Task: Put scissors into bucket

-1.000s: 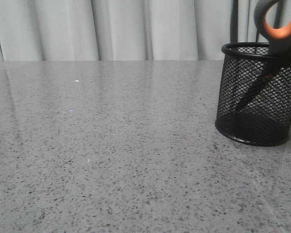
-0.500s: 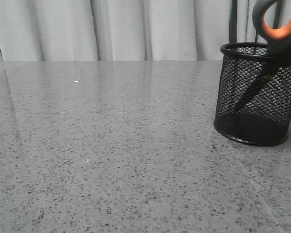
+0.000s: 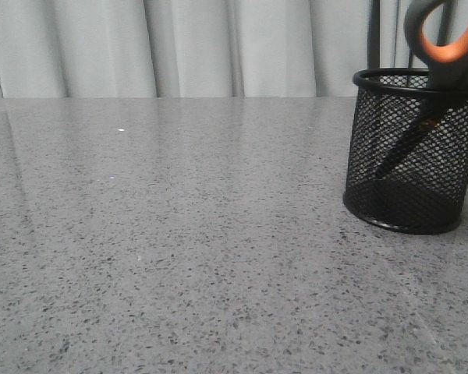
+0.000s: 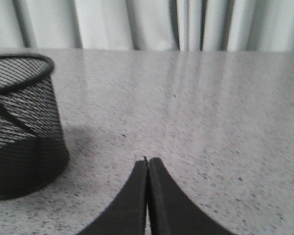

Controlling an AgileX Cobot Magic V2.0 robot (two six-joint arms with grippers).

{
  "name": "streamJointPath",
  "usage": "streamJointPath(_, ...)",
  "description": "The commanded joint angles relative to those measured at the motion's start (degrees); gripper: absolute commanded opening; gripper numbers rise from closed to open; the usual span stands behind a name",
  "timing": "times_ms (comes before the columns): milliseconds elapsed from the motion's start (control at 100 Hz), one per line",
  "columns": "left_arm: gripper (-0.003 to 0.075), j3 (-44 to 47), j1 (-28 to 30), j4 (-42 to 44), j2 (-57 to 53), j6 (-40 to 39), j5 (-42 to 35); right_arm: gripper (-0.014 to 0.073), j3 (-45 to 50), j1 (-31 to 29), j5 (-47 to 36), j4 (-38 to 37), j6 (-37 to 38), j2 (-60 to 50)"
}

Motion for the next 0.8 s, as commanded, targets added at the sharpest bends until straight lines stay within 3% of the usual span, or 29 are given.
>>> streamJointPath(0,-0.0020,2.63,0.13,-0.60,0.50,-0.62,-4.28,-0.0050,0.70,-0.79,-1.48,0.00,-0.36,-1.66)
streamJointPath(220,-0.0020,2.63,0.13,-0.60,0.50,-0.62,-4.28,-0.0050,0.70,-0.90,15.15,0.00,-0.49,-9.73)
streamJointPath(790,-0.0020,2.63,0.13,-0.50,0.50,-0.62,-4.30,-0.0050,0.70,-0.90,14.65,0.00,-3.03,-9.42)
